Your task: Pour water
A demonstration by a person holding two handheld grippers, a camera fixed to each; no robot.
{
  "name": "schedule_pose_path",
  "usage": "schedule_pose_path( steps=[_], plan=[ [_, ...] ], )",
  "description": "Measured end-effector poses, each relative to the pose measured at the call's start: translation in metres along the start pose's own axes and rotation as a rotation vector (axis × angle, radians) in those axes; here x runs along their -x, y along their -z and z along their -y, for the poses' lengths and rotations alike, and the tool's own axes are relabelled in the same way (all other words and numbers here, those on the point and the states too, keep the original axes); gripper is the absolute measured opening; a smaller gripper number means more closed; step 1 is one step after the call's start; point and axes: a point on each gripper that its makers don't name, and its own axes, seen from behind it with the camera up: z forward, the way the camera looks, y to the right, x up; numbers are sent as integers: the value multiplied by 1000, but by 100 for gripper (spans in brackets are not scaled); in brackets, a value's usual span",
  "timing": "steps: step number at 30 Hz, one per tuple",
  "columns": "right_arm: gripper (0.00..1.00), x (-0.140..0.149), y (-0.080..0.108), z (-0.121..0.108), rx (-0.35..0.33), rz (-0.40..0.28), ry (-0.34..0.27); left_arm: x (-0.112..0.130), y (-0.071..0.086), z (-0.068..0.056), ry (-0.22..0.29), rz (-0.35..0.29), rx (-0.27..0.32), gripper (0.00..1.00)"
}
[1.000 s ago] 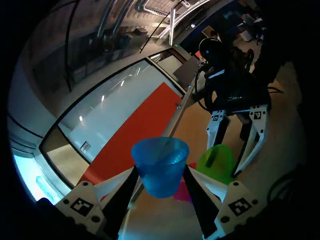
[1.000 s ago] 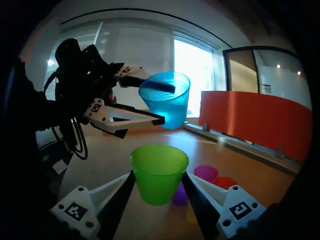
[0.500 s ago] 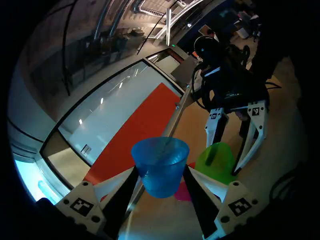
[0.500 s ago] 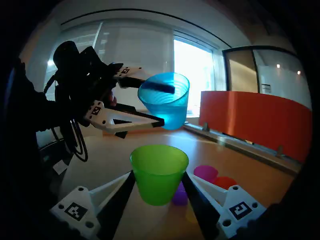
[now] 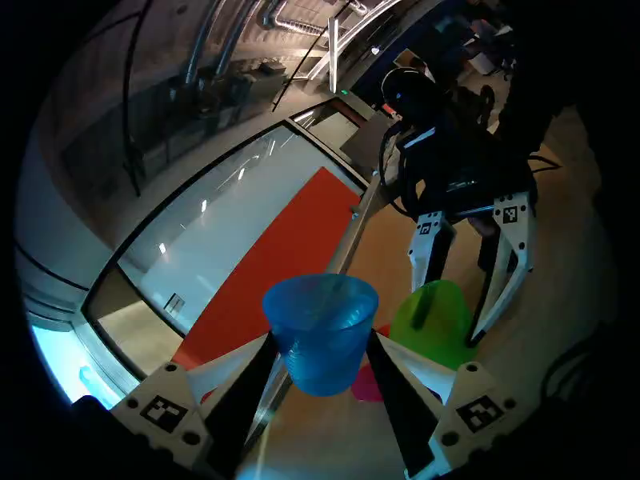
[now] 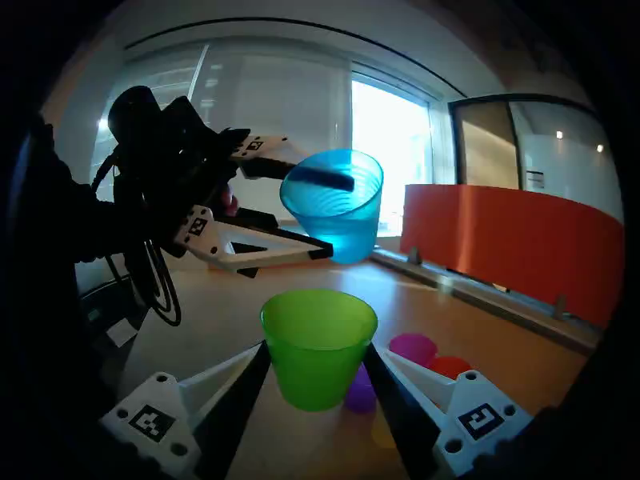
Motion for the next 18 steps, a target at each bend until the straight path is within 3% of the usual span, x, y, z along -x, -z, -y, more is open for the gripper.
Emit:
schedule_pose_path(
  steps=[18],
  plan=[
    [86, -1, 4, 2, -14, 3, 13, -2, -2, 1, -25, -3, -2, 79]
  ],
)
